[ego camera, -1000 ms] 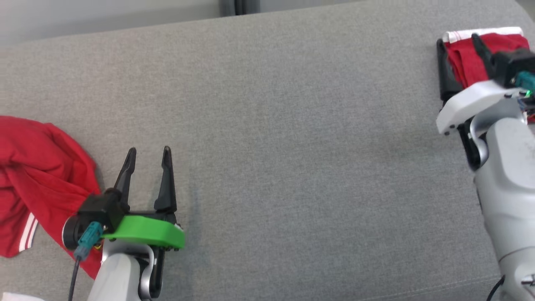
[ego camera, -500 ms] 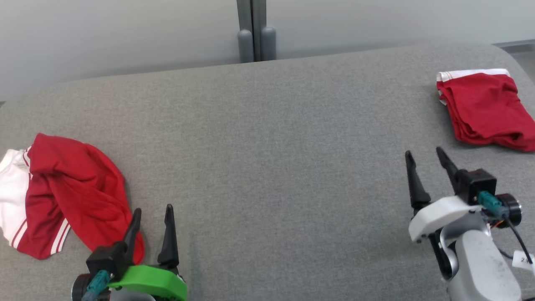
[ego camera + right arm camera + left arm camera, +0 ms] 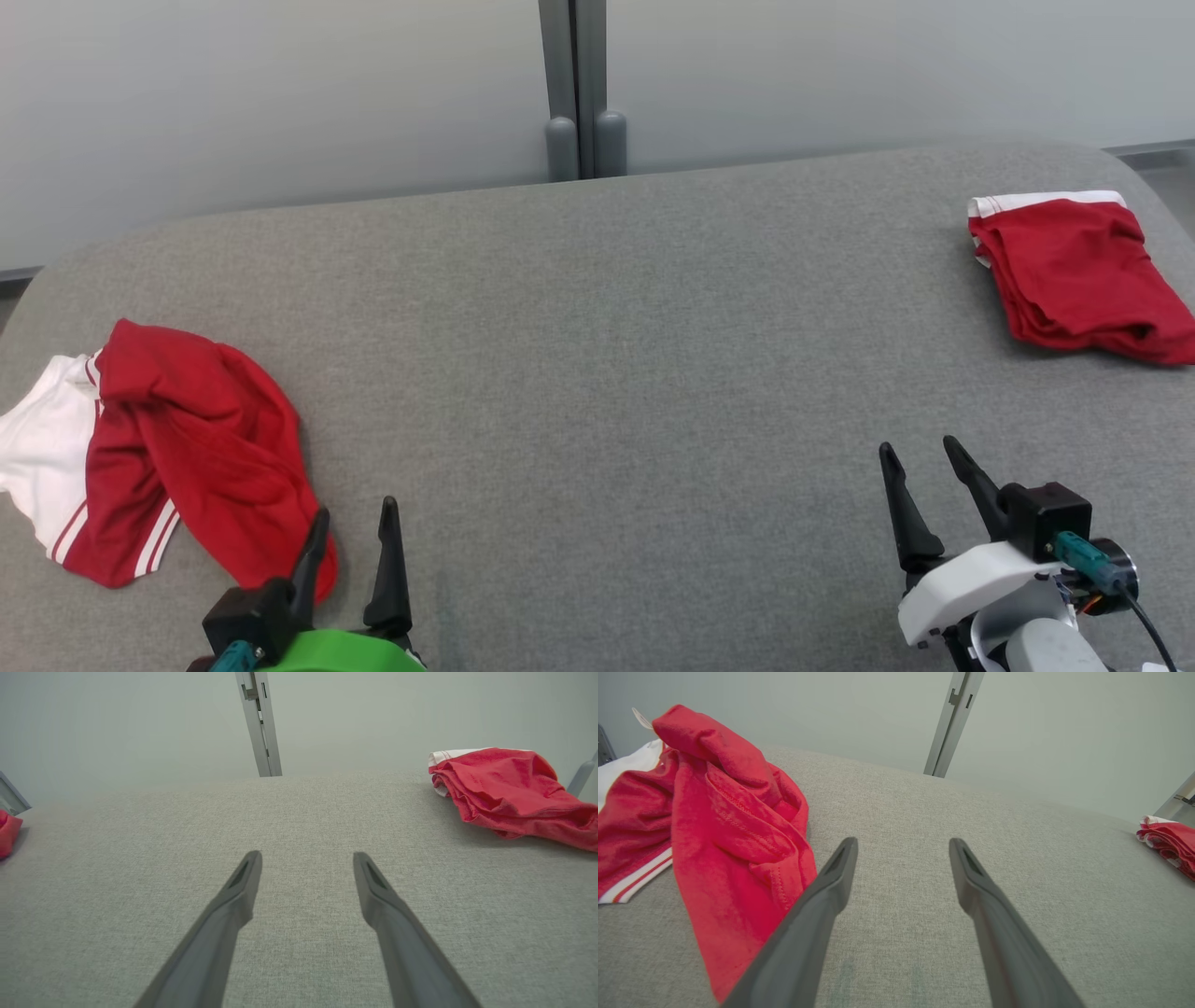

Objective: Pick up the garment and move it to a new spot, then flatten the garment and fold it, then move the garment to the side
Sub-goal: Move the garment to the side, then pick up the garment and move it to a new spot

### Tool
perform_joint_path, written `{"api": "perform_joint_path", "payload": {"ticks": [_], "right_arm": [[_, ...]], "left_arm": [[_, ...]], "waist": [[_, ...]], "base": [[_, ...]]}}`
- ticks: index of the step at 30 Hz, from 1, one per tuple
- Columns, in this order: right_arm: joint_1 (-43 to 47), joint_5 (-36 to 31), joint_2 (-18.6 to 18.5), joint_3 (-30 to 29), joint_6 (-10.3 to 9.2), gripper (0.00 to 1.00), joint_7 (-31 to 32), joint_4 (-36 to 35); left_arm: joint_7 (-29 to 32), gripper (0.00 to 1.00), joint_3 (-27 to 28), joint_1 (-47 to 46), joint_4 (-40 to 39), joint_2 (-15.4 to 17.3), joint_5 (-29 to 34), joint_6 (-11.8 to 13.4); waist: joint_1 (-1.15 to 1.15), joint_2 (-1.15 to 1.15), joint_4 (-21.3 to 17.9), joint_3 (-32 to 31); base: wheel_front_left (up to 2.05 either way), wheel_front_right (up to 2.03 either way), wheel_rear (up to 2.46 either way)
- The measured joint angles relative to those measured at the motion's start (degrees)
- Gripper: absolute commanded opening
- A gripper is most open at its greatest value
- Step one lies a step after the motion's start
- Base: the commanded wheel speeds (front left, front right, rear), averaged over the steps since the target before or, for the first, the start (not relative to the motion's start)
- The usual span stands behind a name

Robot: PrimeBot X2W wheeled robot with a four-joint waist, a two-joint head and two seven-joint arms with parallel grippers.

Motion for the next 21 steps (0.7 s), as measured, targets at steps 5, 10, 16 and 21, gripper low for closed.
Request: {"api": "perform_joint_path", "payload": {"ticks": [5,10,16,21], "right_arm": [[0.21,-0.74,0.0,0.33,-0.01,1.0,0.0,-1.31],[0.32,-0.73,0.0,0.55,0.0,1.0,0.0,-1.88],[0.52,-0.99,0.0,0.74,-0.01,1.0,0.0,-2.29],[0.9,-0.99,-0.01,0.24,-0.01,1.0,0.0,-2.49]], "left_arm": [[0.0,1.0,-0.31,0.24,-0.02,-0.01,-0.1,0.24],[0.0,1.0,-0.69,0.24,-0.02,-0.01,-0.16,0.32],[0.0,1.0,-1.0,0.24,-0.04,-0.01,-0.24,0.52],[0.0,1.0,-1.7,0.12,0.12,-0.04,-0.43,0.58]], "waist": [[0.0,0.0,-0.16,-0.2],[0.0,0.0,-0.11,-0.24],[0.0,0.0,0.21,-0.23],[0.0,0.0,1.45,-0.35]], "base": [[0.0,0.0,0.0],[0.0,0.0,0.0],[0.0,0.0,0.0],[0.0,0.0,0.0]]}}
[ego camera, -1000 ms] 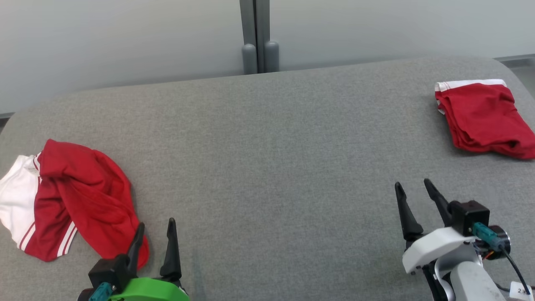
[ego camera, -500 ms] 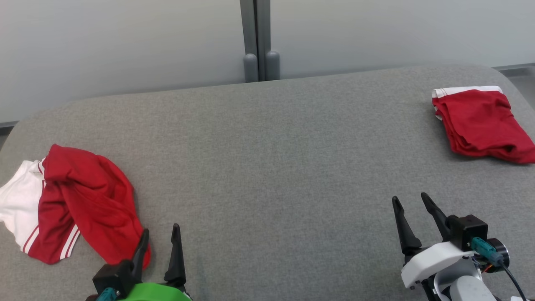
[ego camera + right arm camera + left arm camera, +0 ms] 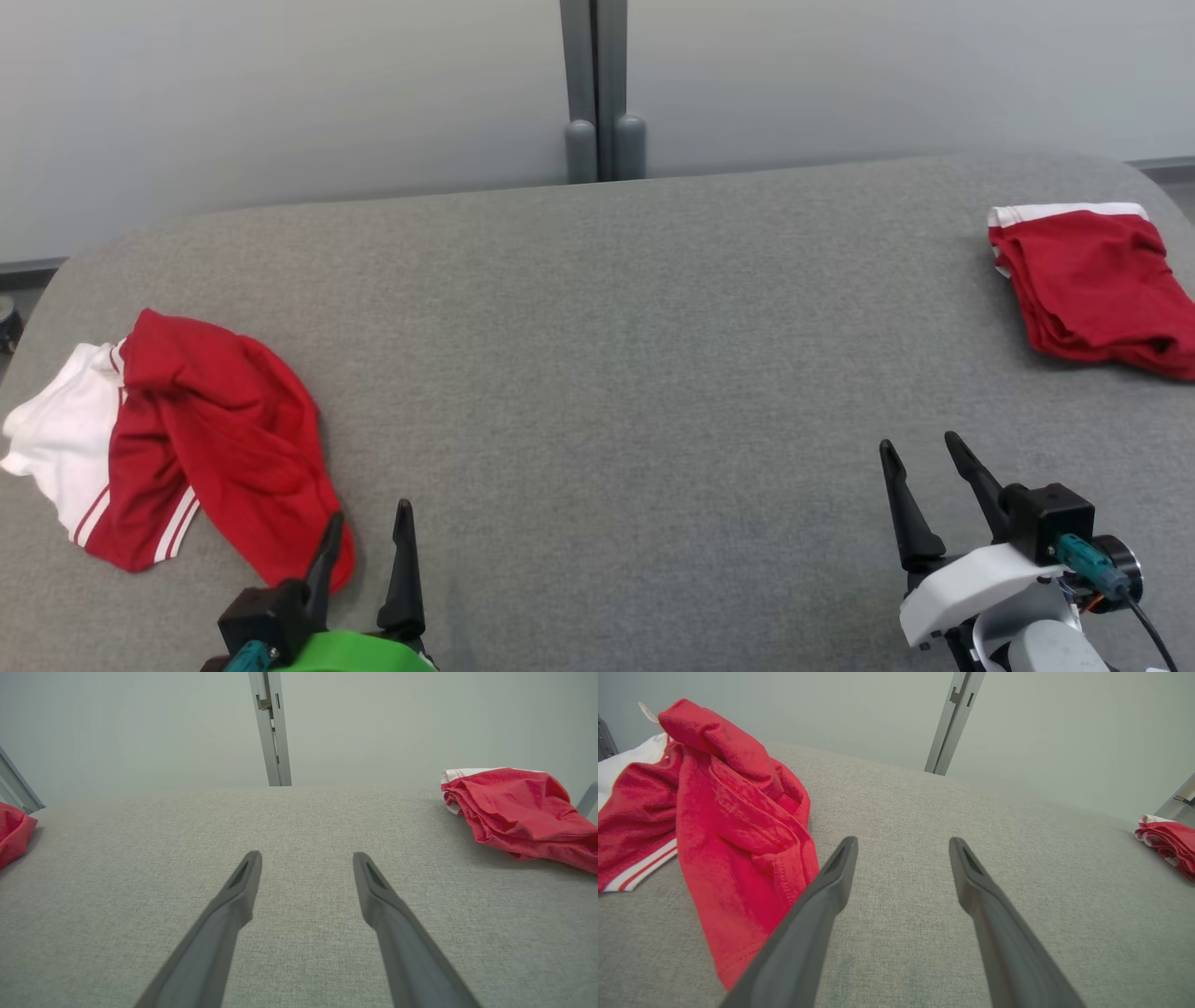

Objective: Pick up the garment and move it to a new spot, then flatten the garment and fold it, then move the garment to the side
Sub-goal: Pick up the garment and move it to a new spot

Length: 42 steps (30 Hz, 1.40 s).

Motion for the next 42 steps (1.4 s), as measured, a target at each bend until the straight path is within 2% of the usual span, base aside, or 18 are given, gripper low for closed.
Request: {"api": "perform_joint_path", "payload": {"ticks": [6,19,24,35,39,42], "right_arm": [[0.48,-0.26,0.01,-0.23,0.0,1.0,0.0,-0.48],[-0.36,0.22,0.02,1.3,0.0,1.0,0.0,0.08],[-0.52,0.2,0.03,1.46,0.0,1.0,0.0,0.24],[-3.59,-1.91,0.03,0.88,0.0,1.0,0.0,-0.68],[-5.38,-3.13,0.03,0.24,0.0,1.0,0.0,-1.26],[-6.75,-4.25,0.01,-0.3,0.0,1.0,0.0,-1.58]], "left_arm": [[-0.01,1.0,-0.22,-0.35,0.15,-0.01,0.42,0.13],[0.0,1.0,0.13,-0.47,0.3,-0.01,1.08,-0.11],[0.0,1.0,0.07,-0.47,0.15,-0.01,1.08,-0.15],[0.0,1.0,2.53,-5.37,-2.46,0.53,1.9,-0.11],[0.03,1.0,3.58,-12.06,-3.87,3.76,3.6,-0.87],[2.89,1.0,3.54,-20.87,-4.55,7.14,4.27,-1.77]], "waist": [[0.0,0.0,3.69,0.12],[0.0,0.0,14.32,0.72],[0.0,0.0,16.79,0.92],[0.0,0.0,16.52,4.3],[0.0,0.0,15.9,5.85],[0.0,0.0,15.5,7.31]], "base": [[0.0,0.0,0.0],[0.0,0.0,0.0],[0.0,0.0,0.0],[0.0,0.0,0.0],[0.0,0.0,0.0],[0.0,0.0,0.0]]}}
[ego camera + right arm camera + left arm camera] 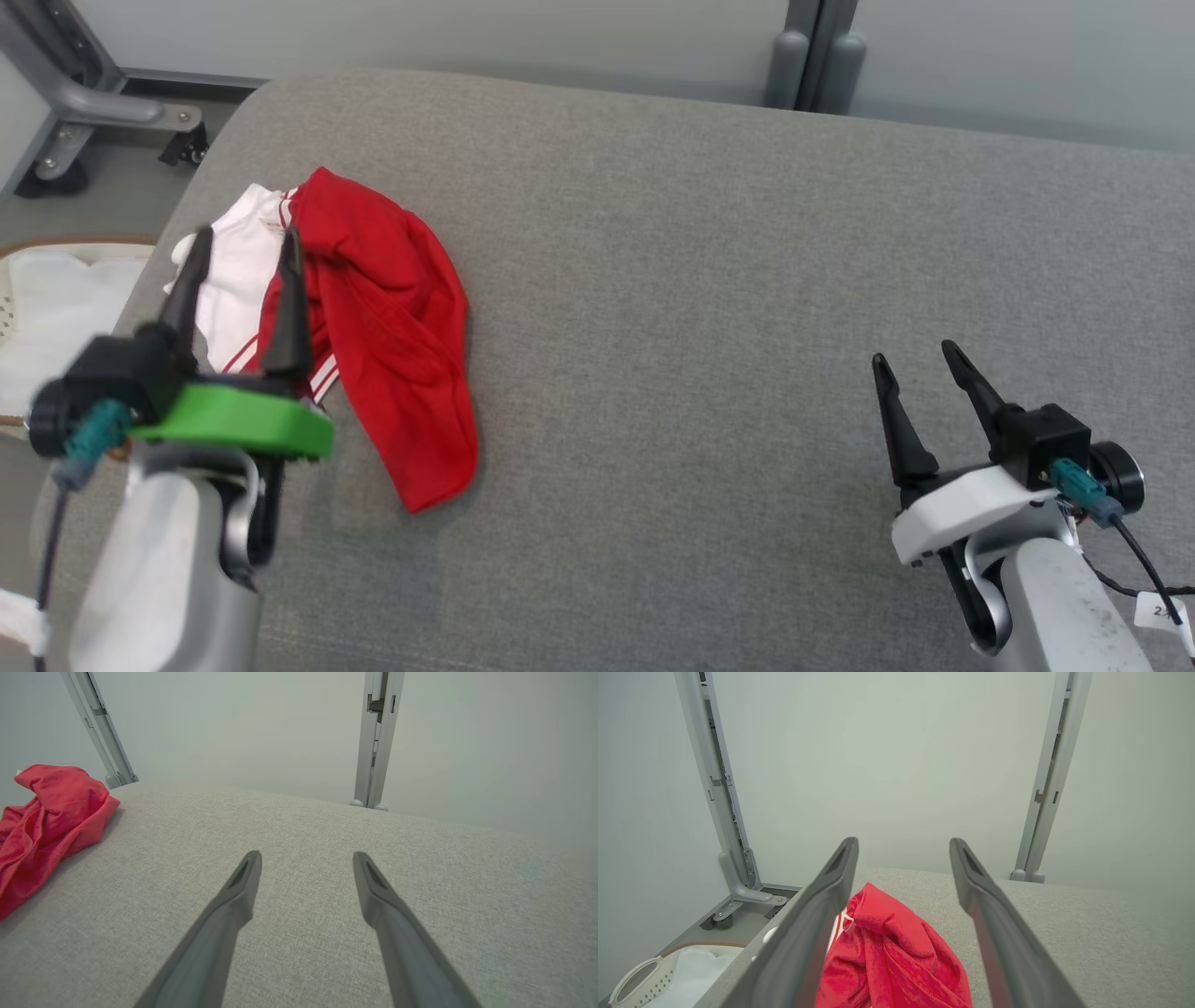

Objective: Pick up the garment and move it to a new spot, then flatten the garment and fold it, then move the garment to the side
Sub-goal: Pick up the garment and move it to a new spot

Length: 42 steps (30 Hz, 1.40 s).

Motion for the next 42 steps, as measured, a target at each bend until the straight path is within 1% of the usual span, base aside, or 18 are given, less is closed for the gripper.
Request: {"api": "perform_joint_path", "payload": {"ticks": [4,5,7,9,12,17,23,27,34,35,36,37,38,39,42], "right_arm": [[-2.49,-1.51,0.03,0.76,0.0,1.0,0.0,-0.2],[-3.06,-1.75,0.03,0.87,0.01,1.0,0.0,-0.27],[-4.41,-1.59,0.03,0.93,0.0,1.0,0.0,-0.51],[-5.4,-0.86,-0.01,1.58,0.0,1.0,0.0,-0.46],[-6.91,-1.47,0.08,2.71,0.0,1.0,-0.01,-0.51],[-8.38,-2.49,0.02,3.22,0.0,1.0,0.0,-0.73],[-8.85,-4.2,0.0,2.56,0.0,1.0,0.0,-0.91],[-8.92,-4.99,0.02,2.27,0.0,1.0,0.0,-1.44],[-9.06,-5.34,0.01,2.24,0.0,1.0,0.0,-1.68],[-9.12,-5.33,0.01,2.31,0.01,1.0,0.0,-1.68],[-9.19,-5.32,0.01,2.36,0.0,1.0,0.0,-1.68],[-9.22,-5.26,0.01,2.46,0.0,1.0,0.0,-1.68],[-9.23,-5.08,0.02,2.57,0.0,1.0,0.0,-1.67],[-9.25,-4.89,0.01,2.65,0.0,1.0,0.0,-1.65],[-9.25,-4.13,0.02,2.94,0.0,1.0,0.0,-1.44]], "left_arm": [[4.44,1.0,1.0,-10.55,1.04,3.91,-0.85,-0.64],[5.2,1.0,1.38,-12.4,1.46,4.36,-1.59,-0.77],[7.38,1.0,1.93,-16.8,3.69,5.55,-4.45,-1.2],[8.83,1.0,1.97,-20.08,5.87,7.45,-4.82,-1.57],[12.25,1.0,2.41,-23.4,10.6,9.39,-8.05,-1.65],[18.89,1.0,1.42,-24.67,17.95,12.93,-11.85,-1.85],[26.64,1.0,-2.48,-24.59,21.45,14.96,-18.36,-1.9],[28.31,1.0,-2.8,-24.57,23.46,16.51,-19.56,-1.93],[30.77,1.0,-4.05,-24.58,25.26,16.45,-21.8,-1.93],[30.92,0.77,-4.34,-24.58,25.29,16.45,-21.87,-1.93],[30.9,0.48,-4.74,-24.58,25.17,16.46,-21.98,-1.93],[30.47,0.3,-5.0,-24.58,24.9,16.44,-22.06,-1.93],[29.6,0.05,-4.98,-24.58,24.54,16.45,-22.28,-1.93],[28.93,0.0,-5.01,-24.58,24.24,16.51,-22.31,-1.93],[26.86,0.0,-5.71,-24.62,23.19,17.03,-21.76,-1.93]], "waist": [[0.0,0.0,-0.88,1.87],[0.0,0.0,-1.15,2.29],[0.0,0.0,-1.84,3.45],[0.0,0.0,-2.48,4.6],[0.0,0.0,-3.62,6.44],[0.0,0.0,-5.85,9.65],[0.0,0.0,-8.01,13.3],[0.0,0.0,-9.02,15.54],[0.0,0.0,-10.0,18.15],[0.0,0.0,-10.05,18.3],[0.0,0.0,-10.07,18.4],[0.0,0.0,-10.06,18.4],[0.01,0.0,-10.05,18.3],[0.01,0.0,-10.04,18.18],[0.0,0.0,-10.08,17.4]], "base": [[0.0,0.0,0.0],[0.0,0.0,0.0],[0.0,0.0,0.0],[0.0,0.0,0.0],[0.0,0.0,0.0],[0.0,0.0,0.0],[0.0,0.0,0.0],[0.0,0.0,0.0],[0.0,0.0,0.0],[0.0,0.0,0.0],[0.0,0.0,0.0],[0.0,0.0,0.0],[0.0,0.0,0.0],[0.0,0.0,0.0],[0.0,0.0,0.0]]}}
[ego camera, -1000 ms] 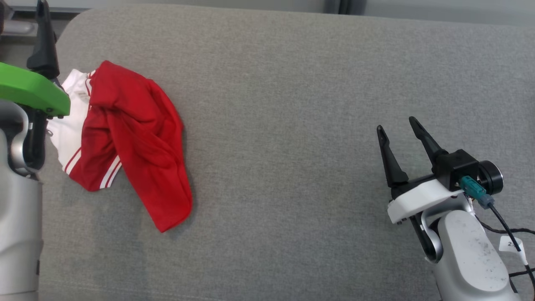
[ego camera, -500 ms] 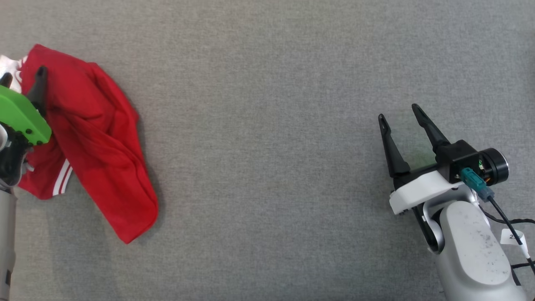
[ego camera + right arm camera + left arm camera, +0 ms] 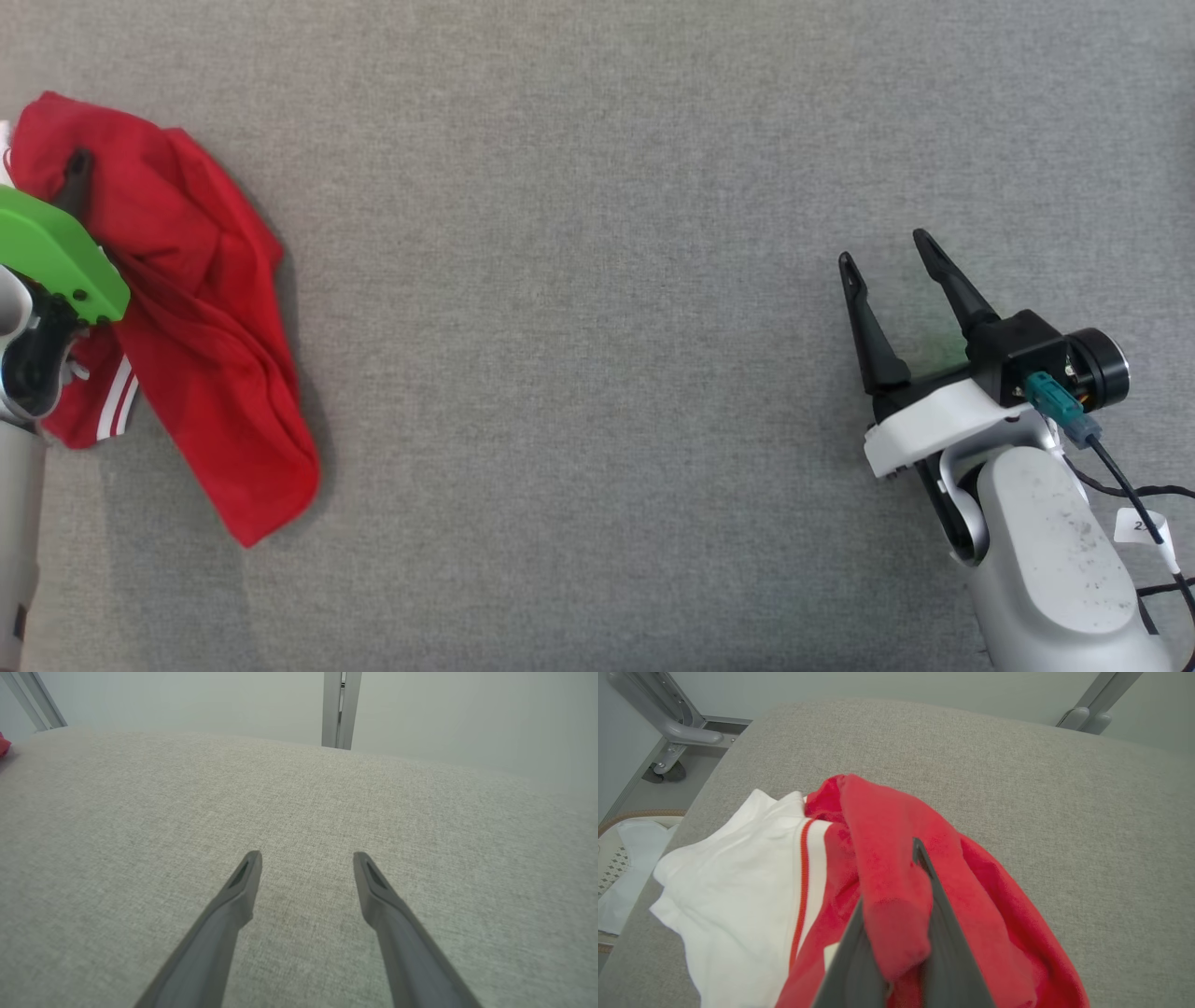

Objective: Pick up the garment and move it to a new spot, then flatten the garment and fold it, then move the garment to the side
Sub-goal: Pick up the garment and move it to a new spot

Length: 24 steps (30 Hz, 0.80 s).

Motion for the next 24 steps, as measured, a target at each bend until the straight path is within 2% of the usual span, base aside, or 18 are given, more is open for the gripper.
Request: {"api": "perform_joint_path", "payload": {"ticks": [7,14,18,24], "right_arm": [[0.9,2.55,0.0,0.38,0.0,1.0,0.0,1.01],[3.77,5.41,-0.02,0.73,0.0,1.0,0.0,2.25],[5.02,7.26,-0.01,1.37,0.0,1.0,0.0,2.56],[6.04,9.34,-0.01,2.53,0.0,1.0,-0.01,2.7]], "left_arm": [[-4.68,0.0,-2.03,-1.77,-4.68,1.83,2.2,0.0],[-4.93,0.0,-7.81,-4.21,-11.35,1.54,3.74,0.0],[-4.86,0.0,-11.37,-6.78,-14.26,-0.4,4.0,0.0],[-7.73,0.0,-16.9,-11.39,-15.5,-6.31,4.0,0.0]], "waist": [[0.0,0.0,-0.5,-3.73],[0.0,0.0,-1.69,-9.19],[0.0,0.0,-3.07,-12.13],[0.0,0.0,-6.93,-14.63]], "base": [[0.0,0.0,0.0],[0.0,0.0,0.0],[0.0,0.0,0.0],[0.0,0.0,0.0]]}}
